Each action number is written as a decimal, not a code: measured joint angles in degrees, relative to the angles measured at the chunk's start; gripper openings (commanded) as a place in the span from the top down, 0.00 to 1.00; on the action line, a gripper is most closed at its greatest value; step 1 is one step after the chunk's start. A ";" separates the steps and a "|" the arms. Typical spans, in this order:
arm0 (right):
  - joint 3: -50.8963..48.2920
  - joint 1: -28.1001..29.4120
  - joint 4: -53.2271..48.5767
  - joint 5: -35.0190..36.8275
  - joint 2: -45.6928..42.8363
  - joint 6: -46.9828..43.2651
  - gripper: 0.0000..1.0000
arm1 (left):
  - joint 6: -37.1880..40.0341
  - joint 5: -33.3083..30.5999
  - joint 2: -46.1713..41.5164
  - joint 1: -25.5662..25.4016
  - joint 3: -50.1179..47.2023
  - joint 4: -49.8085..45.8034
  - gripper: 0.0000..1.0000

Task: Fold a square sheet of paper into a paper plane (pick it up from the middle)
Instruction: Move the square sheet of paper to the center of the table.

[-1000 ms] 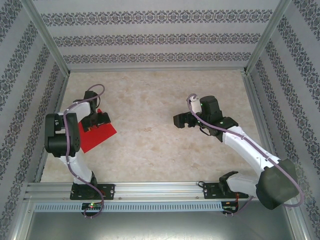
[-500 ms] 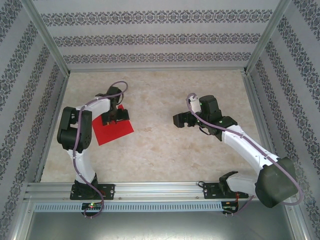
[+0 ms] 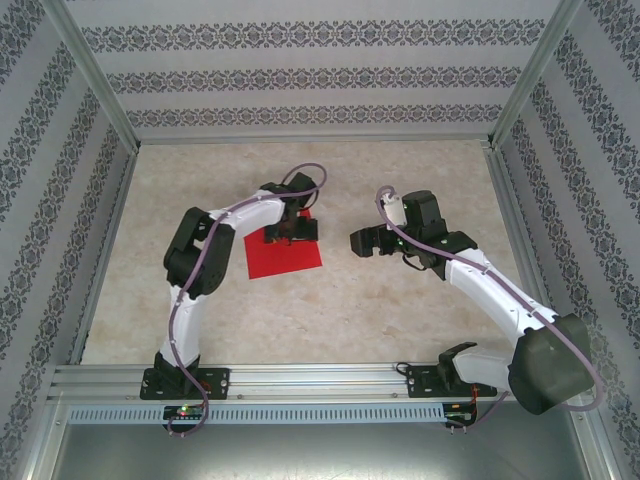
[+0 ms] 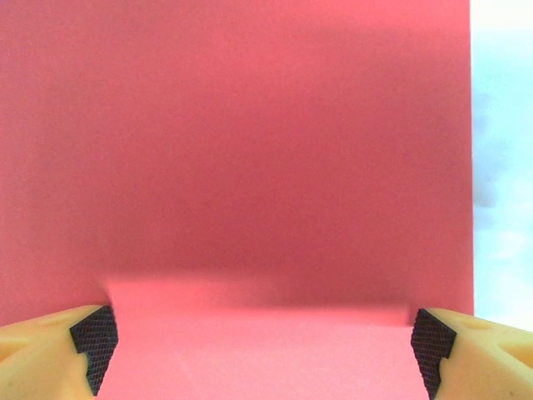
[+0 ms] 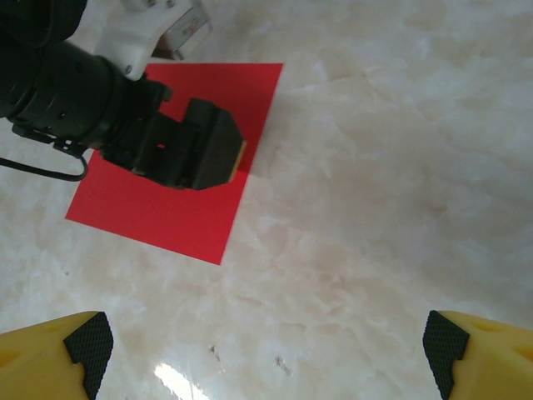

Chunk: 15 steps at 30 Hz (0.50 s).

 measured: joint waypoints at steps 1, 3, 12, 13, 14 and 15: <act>0.00 -0.22 -0.57 -0.07 -0.09 -0.09 0.03 | -0.24 0.02 1.11 -1.01 1.81 -0.46 0.06; 0.00 -0.79 -1.44 -0.44 -0.42 -0.09 0.02 | -0.63 0.04 2.95 -2.64 4.98 -1.42 0.06; -0.17 -1.90 -3.93 -3.69 -4.37 -0.09 0.02 | -0.63 1.36 6.14 -7.17 11.02 -3.89 0.06; -0.17 -1.92 -4.20 -4.13 -4.68 -0.09 0.03 | -0.57 1.33 6.12 -7.19 11.02 -4.22 0.05; -0.20 -1.90 -4.35 -4.42 -4.90 -0.04 0.02 | -0.52 1.33 6.08 -7.19 11.02 -4.44 0.05; -0.22 -1.90 -4.48 -4.68 -5.16 -0.02 0.02 | -0.37 1.33 5.97 -7.19 11.02 -4.72 0.05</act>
